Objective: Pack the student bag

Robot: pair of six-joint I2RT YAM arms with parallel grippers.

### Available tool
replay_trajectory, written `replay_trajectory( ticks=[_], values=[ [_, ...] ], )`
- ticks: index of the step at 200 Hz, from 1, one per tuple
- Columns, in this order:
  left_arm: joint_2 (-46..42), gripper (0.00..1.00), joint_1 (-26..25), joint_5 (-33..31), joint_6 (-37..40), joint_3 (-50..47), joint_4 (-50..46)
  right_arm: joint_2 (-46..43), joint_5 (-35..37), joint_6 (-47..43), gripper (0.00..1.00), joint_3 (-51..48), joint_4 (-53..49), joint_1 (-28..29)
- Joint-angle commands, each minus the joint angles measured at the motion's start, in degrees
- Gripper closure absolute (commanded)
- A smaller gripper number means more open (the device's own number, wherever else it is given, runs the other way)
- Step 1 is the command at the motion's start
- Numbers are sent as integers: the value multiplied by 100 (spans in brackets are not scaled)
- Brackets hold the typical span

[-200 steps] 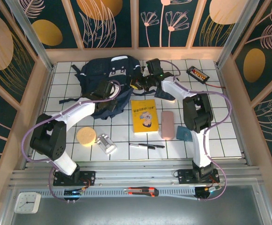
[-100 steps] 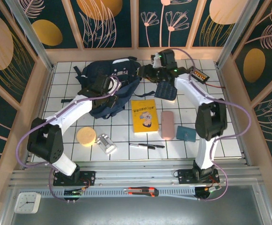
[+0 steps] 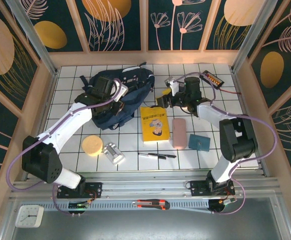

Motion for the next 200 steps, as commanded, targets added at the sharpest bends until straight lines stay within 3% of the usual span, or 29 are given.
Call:
replay_trajectory(
  ticks=[1, 111, 200],
  values=[
    [-369, 100, 23, 284, -89, 151, 294, 245, -203, -617, 33, -55, 973, 25],
    [-381, 100, 23, 303, -67, 50, 278, 1460, 456, -909, 32, 702, 1647, 261],
    [-368, 100, 26, 286, -71, 85, 252, 1952, 520, -805, 34, 1122, 1643, 320]
  ],
)
